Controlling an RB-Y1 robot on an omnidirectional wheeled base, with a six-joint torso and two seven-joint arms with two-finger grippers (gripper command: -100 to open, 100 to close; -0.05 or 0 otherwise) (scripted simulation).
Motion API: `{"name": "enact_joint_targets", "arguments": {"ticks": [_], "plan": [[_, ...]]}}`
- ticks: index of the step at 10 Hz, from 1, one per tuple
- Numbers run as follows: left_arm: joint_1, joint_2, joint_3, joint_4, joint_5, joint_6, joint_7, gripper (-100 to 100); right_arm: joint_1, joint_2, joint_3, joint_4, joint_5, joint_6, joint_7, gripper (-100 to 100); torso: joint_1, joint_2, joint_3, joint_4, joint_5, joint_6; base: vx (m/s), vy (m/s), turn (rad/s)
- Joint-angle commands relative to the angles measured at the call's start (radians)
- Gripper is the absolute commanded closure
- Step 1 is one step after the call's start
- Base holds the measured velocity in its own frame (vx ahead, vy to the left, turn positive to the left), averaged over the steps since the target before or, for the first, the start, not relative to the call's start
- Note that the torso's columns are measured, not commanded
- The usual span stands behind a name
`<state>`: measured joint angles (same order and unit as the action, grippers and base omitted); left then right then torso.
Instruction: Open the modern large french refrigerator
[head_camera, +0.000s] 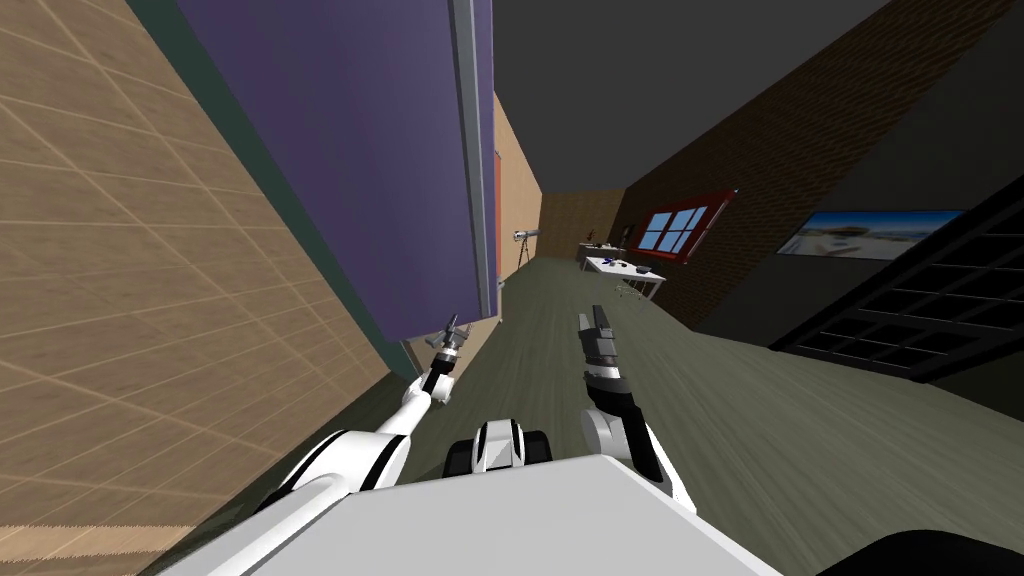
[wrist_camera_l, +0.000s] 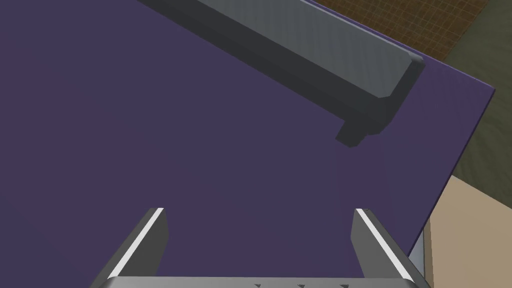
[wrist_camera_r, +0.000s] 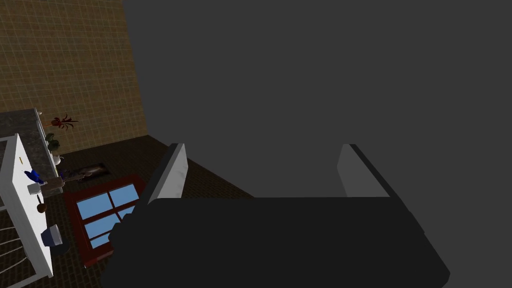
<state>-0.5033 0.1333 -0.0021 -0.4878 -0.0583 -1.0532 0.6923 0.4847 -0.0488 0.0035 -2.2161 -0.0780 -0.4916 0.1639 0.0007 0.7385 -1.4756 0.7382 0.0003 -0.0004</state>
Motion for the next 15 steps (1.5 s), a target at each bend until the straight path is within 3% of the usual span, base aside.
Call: {"name": "enact_joint_targets", "arguments": {"ticks": [1,3,8,10,12,13,14,15], "plan": [[-0.032,0.003,0.014,0.061,0.011,-0.023,-0.016,-100,0.000,0.000,0.000,0.000,0.000,0.000,0.000,0,0.000,0.001,0.000,0.000,0.000,0.001,0.035,-0.043,-0.002],[-0.027,-0.004,0.043,0.057,0.033,-0.013,-0.047,-100,0.000,0.000,0.000,0.000,0.000,0.000,0.000,0,0.000,0.000,0.000,0.000,0.000,0.000,0.104,-0.109,0.088],[-0.024,-0.106,0.068,0.052,0.052,-0.006,-0.071,-100,0.000,0.000,0.000,0.000,0.000,0.000,0.000,0,0.004,0.002,0.001,0.001,0.001,0.000,0.084,-0.096,0.030],[-0.020,-0.103,0.067,0.041,0.051,0.005,-0.070,-100,0.000,0.000,0.000,0.000,0.000,0.000,0.000,0,0.002,0.002,0.001,0.001,0.001,0.000,0.005,0.000,0.001],[-0.060,-0.100,0.072,0.040,0.057,0.043,-0.072,-100,0.000,0.000,0.000,0.000,0.000,0.000,0.000,0,-0.001,-0.001,-0.001,0.000,0.000,0.000,0.019,0.001,0.007],[-0.049,-0.101,0.071,0.043,0.056,0.029,-0.072,-100,0.000,0.000,0.000,0.000,0.000,0.000,0.000,0,-0.001,-0.002,-0.002,0.000,-0.001,0.001,0.006,-0.002,0.002],[-0.022,-0.103,0.068,0.046,0.052,0.000,-0.070,100,0.000,0.000,0.000,0.000,0.000,0.000,0.000,0,-0.001,-0.002,-0.001,0.000,-0.001,0.001,-0.012,-0.001,-0.030],[-0.040,-0.105,0.070,0.058,0.054,0.014,-0.074,100,0.000,0.000,0.000,0.000,0.000,0.000,0.000,0,-0.001,0.002,0.001,0.001,-0.001,-0.001,0.000,0.000,0.000]]}}
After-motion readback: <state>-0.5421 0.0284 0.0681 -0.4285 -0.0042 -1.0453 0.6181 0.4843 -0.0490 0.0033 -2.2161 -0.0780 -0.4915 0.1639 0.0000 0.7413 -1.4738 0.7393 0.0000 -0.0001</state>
